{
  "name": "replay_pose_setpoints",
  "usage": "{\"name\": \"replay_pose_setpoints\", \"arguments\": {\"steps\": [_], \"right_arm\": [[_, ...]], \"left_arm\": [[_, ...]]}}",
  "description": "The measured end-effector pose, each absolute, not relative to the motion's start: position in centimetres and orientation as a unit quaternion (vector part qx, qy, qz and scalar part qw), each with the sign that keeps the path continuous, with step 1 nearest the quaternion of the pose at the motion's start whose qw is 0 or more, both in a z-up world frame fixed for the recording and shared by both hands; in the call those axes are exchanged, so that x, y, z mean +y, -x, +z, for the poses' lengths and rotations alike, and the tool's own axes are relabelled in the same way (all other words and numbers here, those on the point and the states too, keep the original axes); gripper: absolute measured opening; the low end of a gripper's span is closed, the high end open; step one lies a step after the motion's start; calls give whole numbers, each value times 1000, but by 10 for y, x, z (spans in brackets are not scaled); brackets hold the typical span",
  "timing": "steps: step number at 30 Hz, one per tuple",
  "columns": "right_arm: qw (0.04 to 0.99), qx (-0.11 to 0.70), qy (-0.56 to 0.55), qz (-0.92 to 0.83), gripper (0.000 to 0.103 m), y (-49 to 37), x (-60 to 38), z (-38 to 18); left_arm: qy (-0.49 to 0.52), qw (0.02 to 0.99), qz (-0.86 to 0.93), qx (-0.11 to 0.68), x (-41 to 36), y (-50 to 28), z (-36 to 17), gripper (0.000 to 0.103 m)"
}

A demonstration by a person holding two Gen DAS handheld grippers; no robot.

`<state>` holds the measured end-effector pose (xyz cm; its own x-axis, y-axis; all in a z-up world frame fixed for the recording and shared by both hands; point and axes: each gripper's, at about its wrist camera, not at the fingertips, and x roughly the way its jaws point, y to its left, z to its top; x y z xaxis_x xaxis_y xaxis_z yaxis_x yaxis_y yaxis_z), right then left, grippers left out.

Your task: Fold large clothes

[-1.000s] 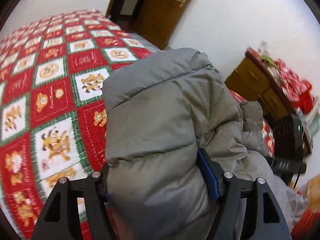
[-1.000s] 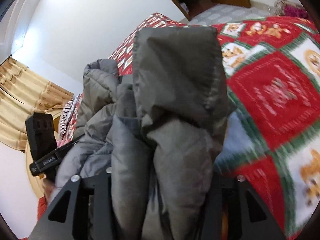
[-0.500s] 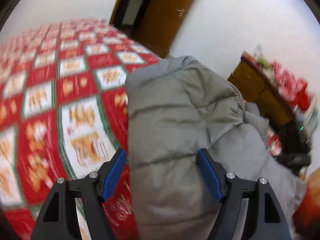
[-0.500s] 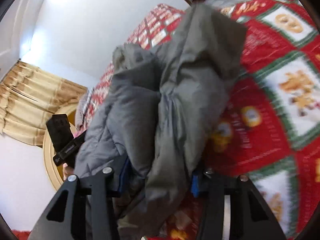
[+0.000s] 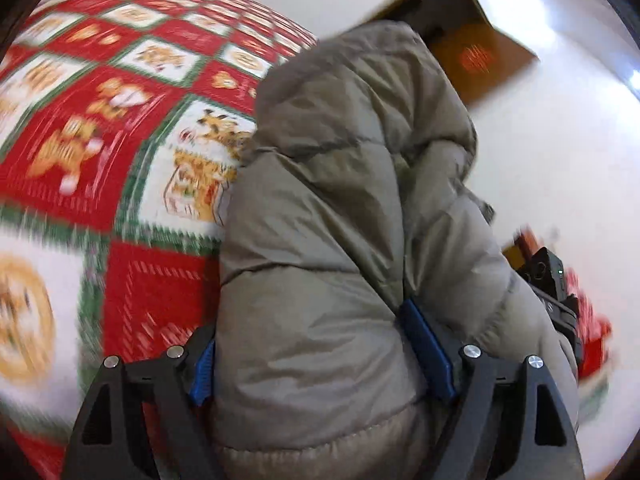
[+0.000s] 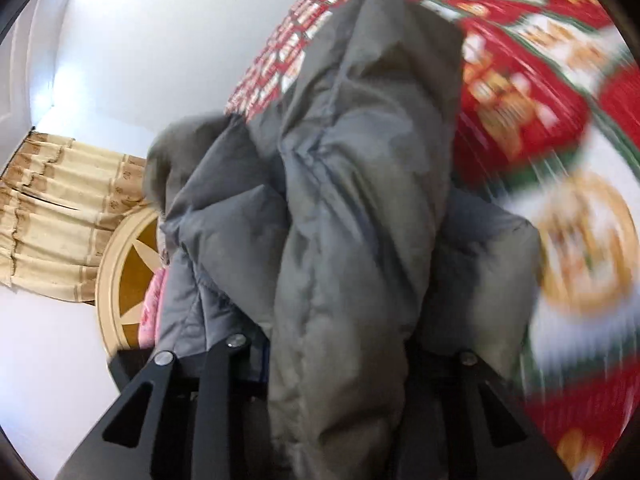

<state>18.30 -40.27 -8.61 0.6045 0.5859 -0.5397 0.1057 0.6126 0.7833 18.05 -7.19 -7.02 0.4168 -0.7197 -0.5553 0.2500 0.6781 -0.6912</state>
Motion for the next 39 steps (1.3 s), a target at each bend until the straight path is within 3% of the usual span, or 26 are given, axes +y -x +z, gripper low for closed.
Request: {"name": "replay_pose_setpoints", "arguments": {"steps": [5,11,12,19,21,22,28,31,35,39], "right_arm": [[807,430,-373,154,36,-178,-412,-90],[849,412,-314,102,69,-112,-409,-54],[856,406,-308,90,70,-100,-411,-47],[888,367,-269,68,70,-46,-387,6],[877,387,-279,56,50,-29,-377,-11],[868,398,-291,62,20,-42,-368,-20],[825,419,-371,84,13,-63,-348,-86],[819,415,-385,90,15,-63,-359,-86],[875,384,-289,61,35,-50,-375,-29],[927,327,-183,10,42,-59,-373,30]], "left_arm": [[252,808,-301,440,-75,-175,-68,82],[240,776,-345,471,-44,-195,-51,82],[229,788,-344,457,-36,-196,-40,82],[90,846,-331,409,-49,-227,10,82],[46,859,-312,404,-58,-239,8,82],[40,861,-307,403,-48,-242,6,82],[43,860,-308,404,-84,-280,8,82],[15,854,-311,416,-98,-280,-3,83],[35,852,-324,411,-77,-271,3,83],[51,866,-302,395,-51,-269,20,83]]}}
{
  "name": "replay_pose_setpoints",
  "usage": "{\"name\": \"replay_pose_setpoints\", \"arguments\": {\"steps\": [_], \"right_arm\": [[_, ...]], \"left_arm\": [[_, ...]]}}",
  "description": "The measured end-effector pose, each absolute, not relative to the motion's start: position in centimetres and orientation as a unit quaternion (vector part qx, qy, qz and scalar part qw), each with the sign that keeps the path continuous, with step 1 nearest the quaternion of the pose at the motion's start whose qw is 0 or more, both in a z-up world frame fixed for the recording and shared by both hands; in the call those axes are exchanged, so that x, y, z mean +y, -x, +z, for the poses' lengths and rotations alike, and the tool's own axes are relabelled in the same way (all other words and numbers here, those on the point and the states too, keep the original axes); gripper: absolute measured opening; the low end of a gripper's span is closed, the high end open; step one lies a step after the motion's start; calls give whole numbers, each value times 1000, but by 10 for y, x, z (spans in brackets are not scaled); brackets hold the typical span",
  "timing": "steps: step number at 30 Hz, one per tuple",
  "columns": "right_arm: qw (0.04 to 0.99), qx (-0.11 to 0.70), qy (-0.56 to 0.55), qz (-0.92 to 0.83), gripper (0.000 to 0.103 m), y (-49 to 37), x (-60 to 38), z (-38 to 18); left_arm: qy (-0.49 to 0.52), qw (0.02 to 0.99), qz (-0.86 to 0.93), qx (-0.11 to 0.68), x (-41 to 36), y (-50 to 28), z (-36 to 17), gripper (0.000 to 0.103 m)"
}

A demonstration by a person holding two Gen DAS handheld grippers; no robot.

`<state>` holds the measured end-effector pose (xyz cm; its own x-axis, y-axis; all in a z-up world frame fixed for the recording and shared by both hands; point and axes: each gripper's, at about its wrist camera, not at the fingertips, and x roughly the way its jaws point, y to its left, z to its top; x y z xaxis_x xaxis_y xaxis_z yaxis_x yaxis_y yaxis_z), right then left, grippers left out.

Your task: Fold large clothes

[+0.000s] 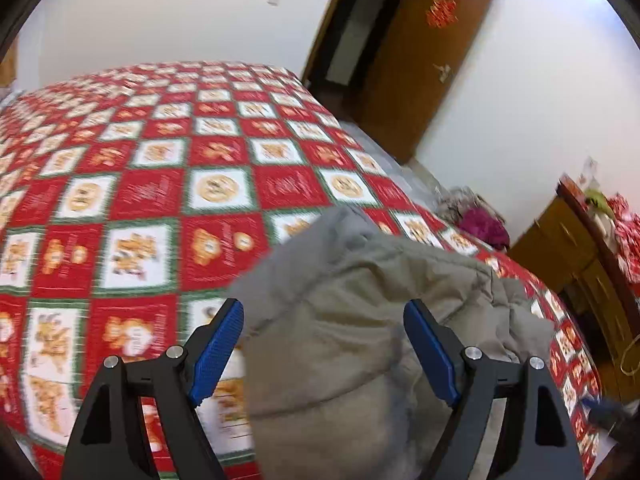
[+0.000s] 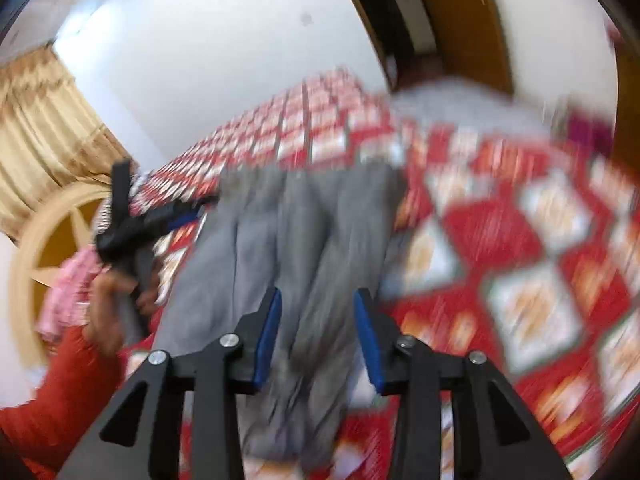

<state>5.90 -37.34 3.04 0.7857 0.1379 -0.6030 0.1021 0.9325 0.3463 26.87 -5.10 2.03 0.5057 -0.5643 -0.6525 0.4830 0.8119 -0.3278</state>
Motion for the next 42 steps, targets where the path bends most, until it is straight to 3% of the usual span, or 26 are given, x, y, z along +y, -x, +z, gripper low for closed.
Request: {"name": "replay_pose_setpoints", "arguments": {"steps": [3,5,6,12,17,23,28,31,34,35,42], "right_arm": [[944,304,-129,24,40,-95,-355,53],[945,315,-86,7,26,-143,-337,50],[944,321,-81,2,24,-156,-328,43],[911,402,-41,-77,22,-203,-329,-34],[902,406,-109,-96,13,-198,-357,-59],[895,422,-108,-99,13,-200,-361,-61],[910,396,-72,-98,15,-179,-352,-39],[930,342,-83,-109,23,-136,-351,-8],[936,314,-64,-146,59,-85,-340,21],[938,306,-61,-151,64,-64,-333,29],[952,265,-57,-145,76,22,-284,56]], "left_arm": [[25,882,-276,382,-52,-259,30,83],[-14,890,-263,372,-67,-248,31,83],[-34,895,-248,369,-75,-245,27,83],[-97,896,-223,372,-109,-244,-7,85],[-95,895,-224,375,-117,-249,-22,92],[-74,886,-221,401,-120,-260,-36,96],[-87,888,-221,394,-97,-228,-5,96],[-98,904,-209,360,-77,-191,23,96],[-82,913,-214,339,-58,-154,42,96],[-80,914,-213,335,-55,-145,45,96],[-78,928,-176,318,-37,-77,50,96]]}}
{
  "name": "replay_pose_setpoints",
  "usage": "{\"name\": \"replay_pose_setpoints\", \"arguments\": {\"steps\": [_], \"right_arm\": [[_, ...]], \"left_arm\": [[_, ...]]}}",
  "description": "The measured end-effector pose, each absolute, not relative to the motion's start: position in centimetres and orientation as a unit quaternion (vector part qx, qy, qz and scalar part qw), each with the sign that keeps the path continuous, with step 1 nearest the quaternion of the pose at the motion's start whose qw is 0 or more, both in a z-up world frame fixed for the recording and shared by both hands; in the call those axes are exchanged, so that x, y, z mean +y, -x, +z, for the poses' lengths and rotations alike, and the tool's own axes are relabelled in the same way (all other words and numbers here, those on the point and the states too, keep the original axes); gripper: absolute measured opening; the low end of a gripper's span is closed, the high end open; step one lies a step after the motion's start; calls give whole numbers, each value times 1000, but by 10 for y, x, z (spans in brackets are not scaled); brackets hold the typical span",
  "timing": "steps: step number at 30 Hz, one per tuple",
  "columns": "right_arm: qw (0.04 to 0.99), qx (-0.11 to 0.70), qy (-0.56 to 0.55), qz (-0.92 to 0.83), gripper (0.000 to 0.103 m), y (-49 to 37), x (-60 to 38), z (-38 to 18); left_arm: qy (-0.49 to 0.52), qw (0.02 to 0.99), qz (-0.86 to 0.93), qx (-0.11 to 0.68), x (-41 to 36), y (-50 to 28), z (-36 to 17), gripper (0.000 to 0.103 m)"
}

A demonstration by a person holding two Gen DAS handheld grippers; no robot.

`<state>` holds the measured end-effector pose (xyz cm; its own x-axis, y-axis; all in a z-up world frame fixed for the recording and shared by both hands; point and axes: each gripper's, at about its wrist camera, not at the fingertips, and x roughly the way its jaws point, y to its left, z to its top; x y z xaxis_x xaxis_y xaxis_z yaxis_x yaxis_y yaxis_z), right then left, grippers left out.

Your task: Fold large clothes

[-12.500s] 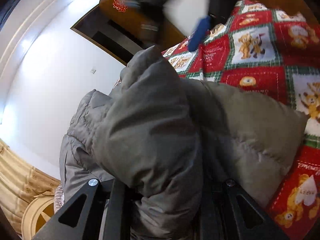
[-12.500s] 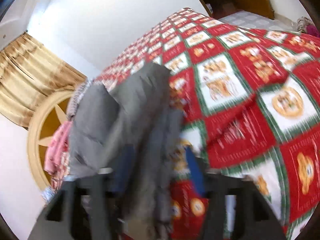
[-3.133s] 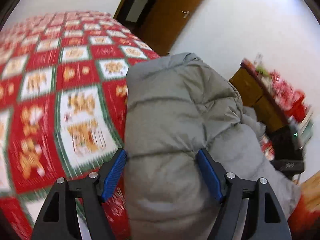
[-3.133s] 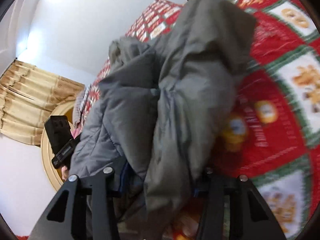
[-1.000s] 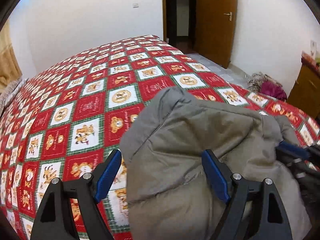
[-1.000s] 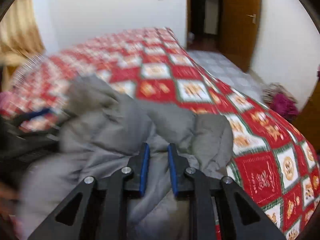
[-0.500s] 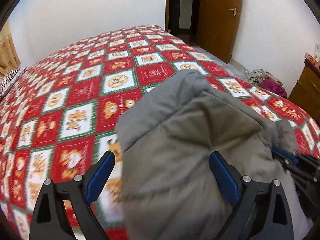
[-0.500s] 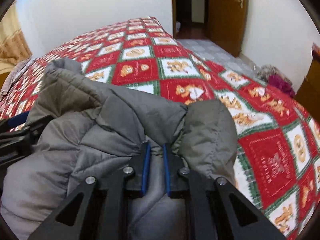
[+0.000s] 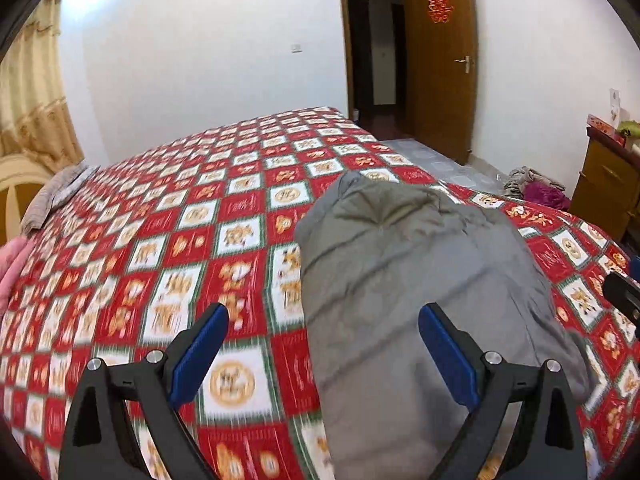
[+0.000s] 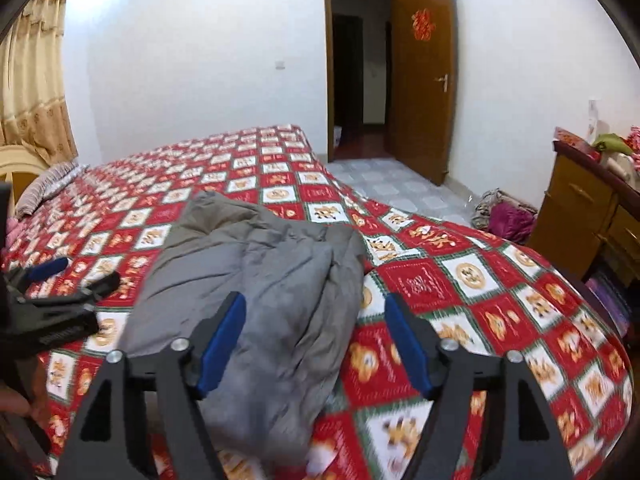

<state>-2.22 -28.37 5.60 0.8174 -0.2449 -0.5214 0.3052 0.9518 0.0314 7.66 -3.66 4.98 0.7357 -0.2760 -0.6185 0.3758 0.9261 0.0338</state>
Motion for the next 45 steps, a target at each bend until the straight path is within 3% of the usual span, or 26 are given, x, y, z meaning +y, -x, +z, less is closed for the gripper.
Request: {"name": "replay_pose_setpoints", "arguments": {"steps": [5,22,29,45], "right_arm": [[961,227,-83,-137,87,55,-259,66],[971,158,-69,-166,102,122,-224,83],[975,119,-73,-170,103,145,-223,92],[979,100,-75,-160,103,157,-215,102]], "left_arm": [[-48,929,-172,324,-21,-43,56,96],[-50,954,-136,264,15,53,94,96],[-51,965,-120,230,19,82,107,96],[-32,965,-124,230,29,100,114,97]]}}
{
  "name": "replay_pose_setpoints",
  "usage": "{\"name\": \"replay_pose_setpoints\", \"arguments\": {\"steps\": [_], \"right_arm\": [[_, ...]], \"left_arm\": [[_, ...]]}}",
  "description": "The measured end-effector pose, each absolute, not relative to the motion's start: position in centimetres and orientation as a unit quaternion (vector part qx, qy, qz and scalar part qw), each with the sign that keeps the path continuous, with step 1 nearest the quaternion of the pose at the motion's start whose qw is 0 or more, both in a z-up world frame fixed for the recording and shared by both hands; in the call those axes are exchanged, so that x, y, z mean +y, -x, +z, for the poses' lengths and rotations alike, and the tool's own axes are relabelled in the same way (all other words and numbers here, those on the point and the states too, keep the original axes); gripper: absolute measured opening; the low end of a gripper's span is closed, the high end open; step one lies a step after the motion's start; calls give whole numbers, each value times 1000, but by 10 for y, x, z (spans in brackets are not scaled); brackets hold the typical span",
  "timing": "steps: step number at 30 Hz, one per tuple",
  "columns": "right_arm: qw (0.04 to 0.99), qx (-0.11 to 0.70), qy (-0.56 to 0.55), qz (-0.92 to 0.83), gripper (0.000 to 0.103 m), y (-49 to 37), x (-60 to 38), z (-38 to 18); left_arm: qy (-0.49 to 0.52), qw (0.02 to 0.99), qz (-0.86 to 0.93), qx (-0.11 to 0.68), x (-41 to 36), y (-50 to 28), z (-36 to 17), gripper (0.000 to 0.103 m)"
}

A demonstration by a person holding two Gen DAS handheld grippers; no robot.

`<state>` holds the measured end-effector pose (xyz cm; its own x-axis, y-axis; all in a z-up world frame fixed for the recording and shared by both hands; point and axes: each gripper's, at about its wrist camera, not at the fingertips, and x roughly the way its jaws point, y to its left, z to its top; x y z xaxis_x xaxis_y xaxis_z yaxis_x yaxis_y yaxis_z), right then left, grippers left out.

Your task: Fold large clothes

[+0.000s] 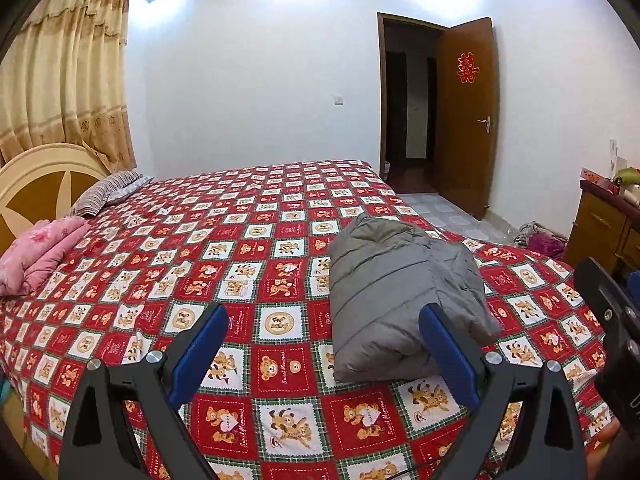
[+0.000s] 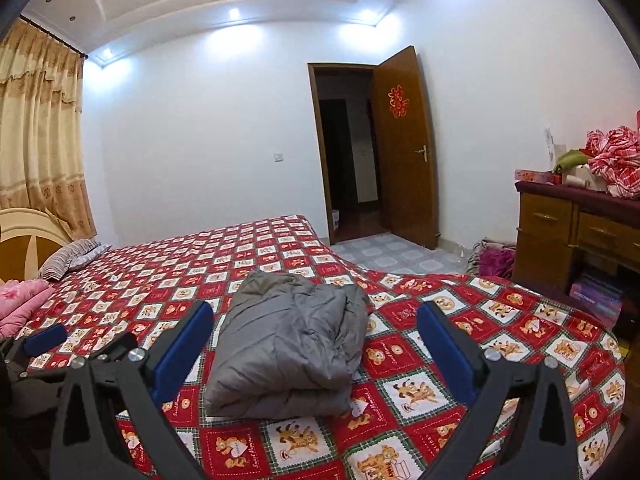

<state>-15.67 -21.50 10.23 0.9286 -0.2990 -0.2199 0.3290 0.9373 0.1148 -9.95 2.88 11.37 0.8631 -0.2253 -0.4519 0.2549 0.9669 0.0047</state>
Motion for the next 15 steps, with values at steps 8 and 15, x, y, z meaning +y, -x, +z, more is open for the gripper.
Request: {"name": "replay_pose_setpoints", "arguments": {"steps": [8,15], "right_arm": [[977,104,-88,-162,103,156,-220,101],[977,104,-90,-161,103,155,-223,101]], "left_arm": [[-31,964,-124,232,29,98,113,97],[-39,965,-117,231,29,96,113,97]]}}
